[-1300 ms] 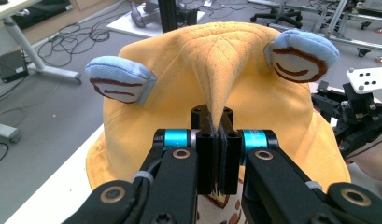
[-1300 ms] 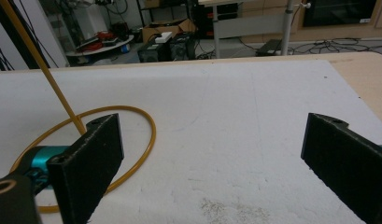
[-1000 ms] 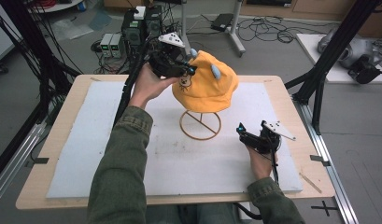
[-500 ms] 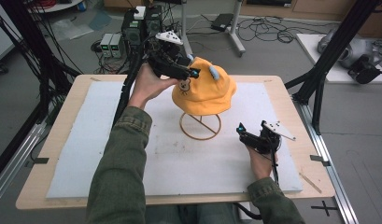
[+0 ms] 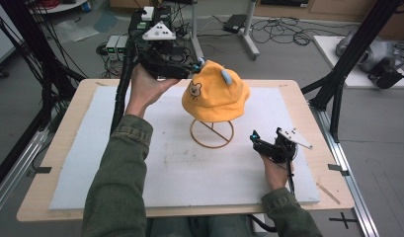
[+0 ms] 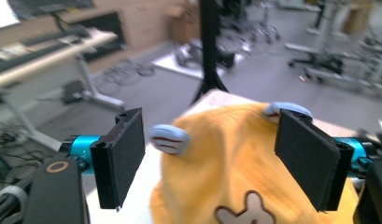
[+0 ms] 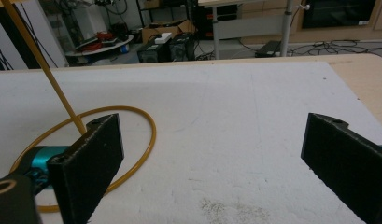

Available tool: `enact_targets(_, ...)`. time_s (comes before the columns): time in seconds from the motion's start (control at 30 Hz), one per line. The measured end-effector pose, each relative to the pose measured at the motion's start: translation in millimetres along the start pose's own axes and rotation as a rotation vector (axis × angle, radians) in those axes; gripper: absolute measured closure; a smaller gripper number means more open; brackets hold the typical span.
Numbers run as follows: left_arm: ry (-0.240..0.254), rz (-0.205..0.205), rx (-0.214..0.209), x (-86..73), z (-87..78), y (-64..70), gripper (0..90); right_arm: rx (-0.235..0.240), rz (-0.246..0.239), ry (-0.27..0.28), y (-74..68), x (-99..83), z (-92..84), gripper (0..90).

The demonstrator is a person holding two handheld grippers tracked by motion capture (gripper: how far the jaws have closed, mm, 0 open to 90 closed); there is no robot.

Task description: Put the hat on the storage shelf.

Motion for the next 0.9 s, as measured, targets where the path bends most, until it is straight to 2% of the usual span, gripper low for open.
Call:
enact_targets(0.17, 0.075, -0.030, 0.113, -9.7, -33.9, -12.8, 24.9, -0.003, -0.004, 0.006, -0.1, 0.6, -1.3, 5.4)
enact_targets(0.33, 0.174, -0.069, 0.256, -21.9, -78.7, -27.5, 24.9, -0.004, -0.012, 0.001, -2.1, -0.5, -0.6, 5.4)
enact_targets(0.4, 0.200, -0.091, 0.297, -27.0, -95.0, -32.9, 24.9, -0.004, -0.017, 0.001, -2.4, -0.8, -0.4, 5.4)
enact_targets(0.47, 0.207, -0.100, 0.346, -33.1, -108.5, -36.7, 24.9, -0.004, -0.015, 0.000, -2.8, -0.9, -0.5, 5.4)
enact_targets(0.6, 0.195, -0.076, 0.499, -50.7, -128.5, -39.9, 24.9, -0.006, -0.016, 0.002, -2.6, -0.7, -0.5, 5.4)
enact_targets(0.7, 0.203, -0.092, 0.562, -64.4, -136.1, -41.2, 24.9, -0.005, -0.016, 0.001, -3.3, -1.0, -0.8, 5.5)
enact_targets(0.73, 0.204, -0.100, 0.595, -72.1, -139.1, -41.6, 24.9, -0.006, -0.016, 0.000, -3.3, -1.0, -0.9, 5.4)
enact_targets(0.83, 0.207, -0.126, 0.651, -92.2, -142.6, -40.9, 24.9, -0.006, -0.018, 0.002, -3.4, -1.0, -1.0, 5.4)
enact_targets(0.9, 0.204, -0.130, 0.691, -105.7, -143.1, -38.5, 24.8, -0.006, -0.018, 0.003, -2.8, -0.7, -1.0, 5.5)
Point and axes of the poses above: each handheld gripper's, and its own axes: z roughly forward along the jaws, x roughly out of its top, y roughly to its right, the point moved 4 cm from there along z, roughly forward along the jaws, and after that the axes turned 8 degrees about z, right-handed, at the moved point
